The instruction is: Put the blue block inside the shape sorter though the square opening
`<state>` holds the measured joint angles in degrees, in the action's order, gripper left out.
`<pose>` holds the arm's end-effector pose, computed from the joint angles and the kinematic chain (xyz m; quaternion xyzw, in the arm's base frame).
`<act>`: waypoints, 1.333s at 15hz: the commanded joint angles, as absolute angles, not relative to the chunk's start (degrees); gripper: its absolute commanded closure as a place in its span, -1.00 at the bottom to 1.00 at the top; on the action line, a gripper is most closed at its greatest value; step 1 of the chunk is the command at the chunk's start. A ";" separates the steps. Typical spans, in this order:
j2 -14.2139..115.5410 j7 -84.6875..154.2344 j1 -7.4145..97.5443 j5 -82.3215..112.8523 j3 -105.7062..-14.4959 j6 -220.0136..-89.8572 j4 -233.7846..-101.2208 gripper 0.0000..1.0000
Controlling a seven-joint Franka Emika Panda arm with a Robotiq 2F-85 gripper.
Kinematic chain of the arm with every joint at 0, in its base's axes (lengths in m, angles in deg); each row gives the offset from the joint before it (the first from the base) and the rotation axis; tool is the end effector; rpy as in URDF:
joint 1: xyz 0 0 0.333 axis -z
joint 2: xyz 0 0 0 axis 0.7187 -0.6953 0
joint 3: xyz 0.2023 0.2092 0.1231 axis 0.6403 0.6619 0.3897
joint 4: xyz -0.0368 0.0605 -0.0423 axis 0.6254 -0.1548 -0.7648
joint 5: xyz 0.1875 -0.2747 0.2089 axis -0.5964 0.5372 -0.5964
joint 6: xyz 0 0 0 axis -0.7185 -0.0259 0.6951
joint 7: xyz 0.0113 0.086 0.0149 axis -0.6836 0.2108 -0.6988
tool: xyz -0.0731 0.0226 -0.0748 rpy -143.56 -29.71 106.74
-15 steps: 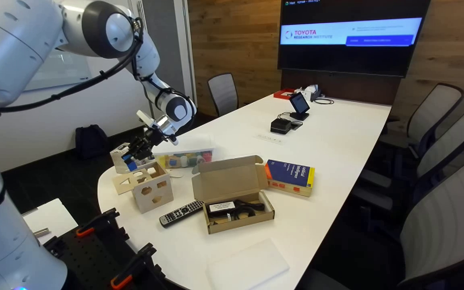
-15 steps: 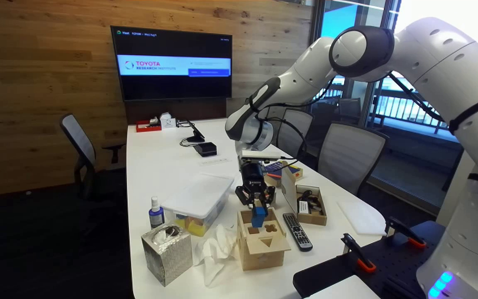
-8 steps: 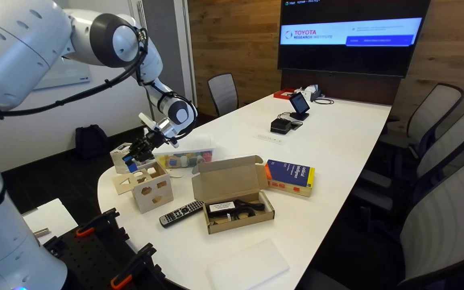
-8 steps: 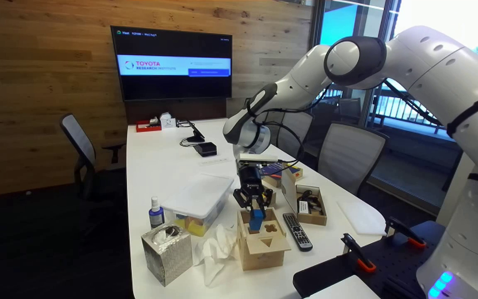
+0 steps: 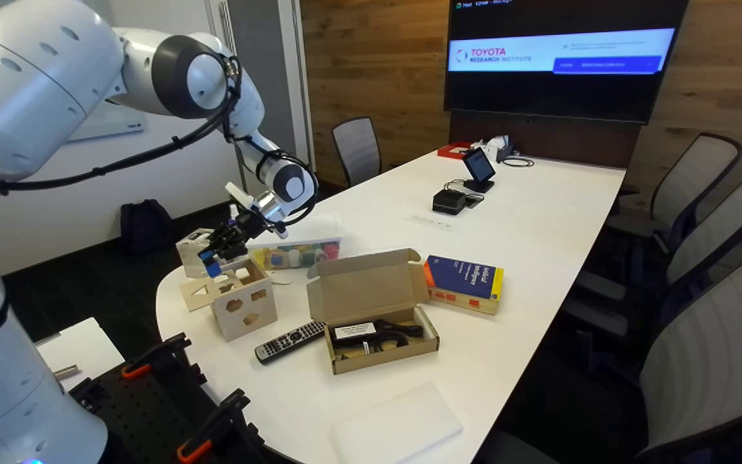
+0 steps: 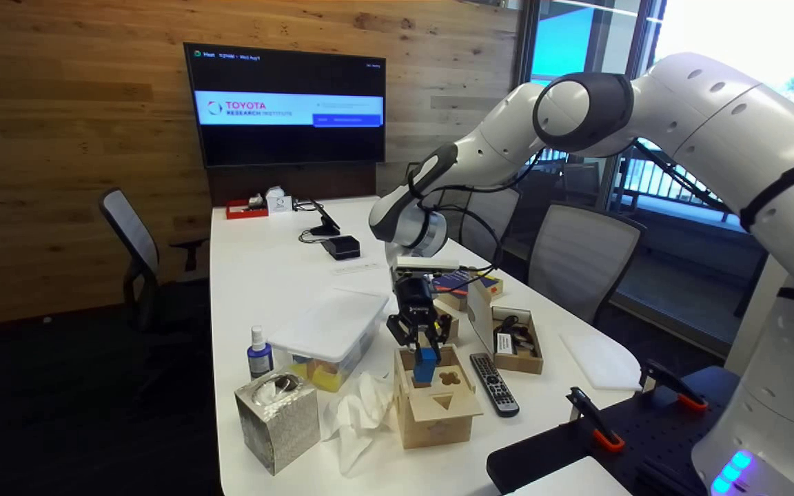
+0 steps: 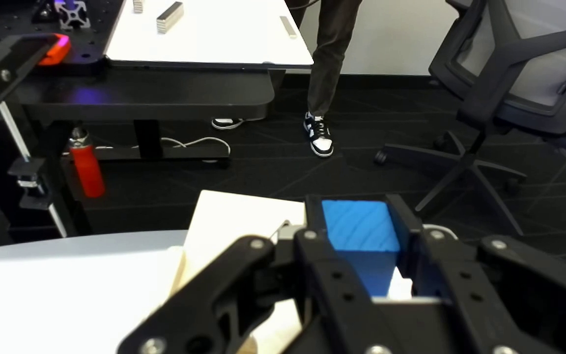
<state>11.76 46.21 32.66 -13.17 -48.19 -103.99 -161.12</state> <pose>0.5252 0.2521 0.0818 -0.8429 0.0440 0.5262 0.1038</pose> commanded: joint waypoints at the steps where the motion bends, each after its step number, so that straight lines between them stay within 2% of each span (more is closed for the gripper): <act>1: 10.02 47.29 32.65 -12.20 -48.34 -101.02 -157.88 0.82; 20: 5.49 47.53 32.50 -11.92 -48.35 -98.02 -153.03 0.82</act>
<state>6.29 46.23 32.66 -12.79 -48.39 -100.52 -155.09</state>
